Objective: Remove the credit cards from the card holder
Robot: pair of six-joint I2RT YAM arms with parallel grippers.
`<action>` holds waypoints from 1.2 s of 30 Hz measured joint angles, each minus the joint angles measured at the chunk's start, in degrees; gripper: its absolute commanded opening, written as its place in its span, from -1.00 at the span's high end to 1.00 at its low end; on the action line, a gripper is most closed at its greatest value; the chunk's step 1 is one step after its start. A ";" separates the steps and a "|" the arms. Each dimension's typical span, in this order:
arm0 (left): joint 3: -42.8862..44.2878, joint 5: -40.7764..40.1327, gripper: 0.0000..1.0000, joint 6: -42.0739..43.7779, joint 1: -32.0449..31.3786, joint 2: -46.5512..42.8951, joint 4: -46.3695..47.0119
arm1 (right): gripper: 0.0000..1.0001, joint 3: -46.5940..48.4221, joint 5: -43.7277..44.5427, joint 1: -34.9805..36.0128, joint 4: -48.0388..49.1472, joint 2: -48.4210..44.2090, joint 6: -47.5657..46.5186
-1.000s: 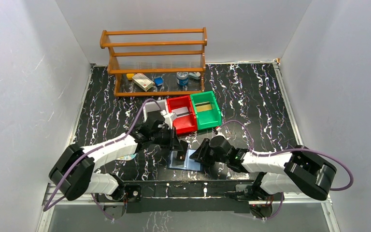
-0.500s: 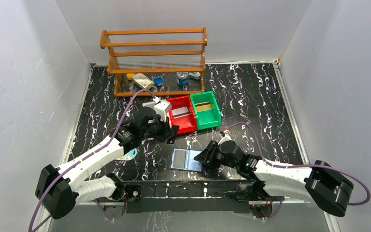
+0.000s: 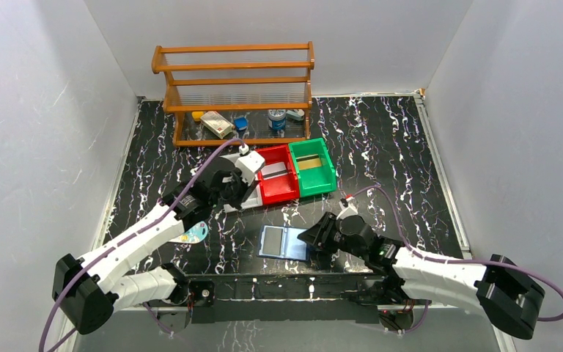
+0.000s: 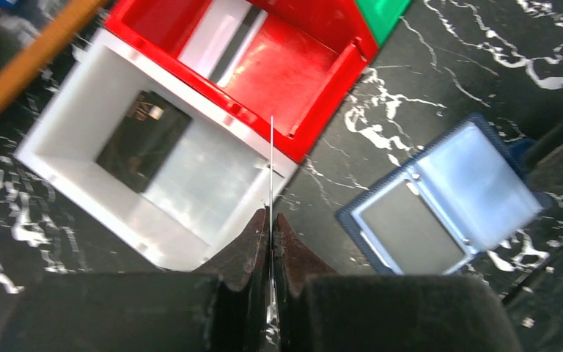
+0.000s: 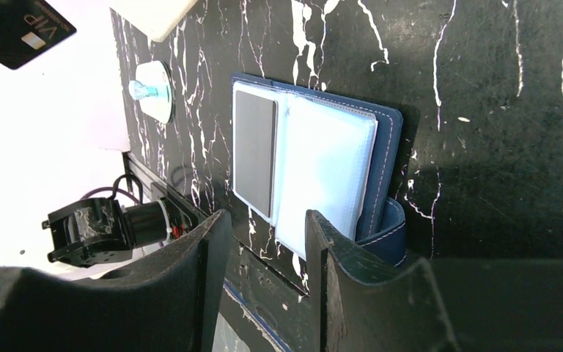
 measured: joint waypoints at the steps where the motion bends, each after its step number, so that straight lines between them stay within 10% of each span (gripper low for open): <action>1: 0.42 -0.94 1.00 1.86 0.00 0.00 0.07 | -0.02 0.00 0.17 0.00 -0.07 -0.31 0.07; 36: 4.13 -16.85 1.00 40.37 8.33 25.55 13.25 | -0.04 -1.46 4.55 0.00 -5.99 -6.27 3.34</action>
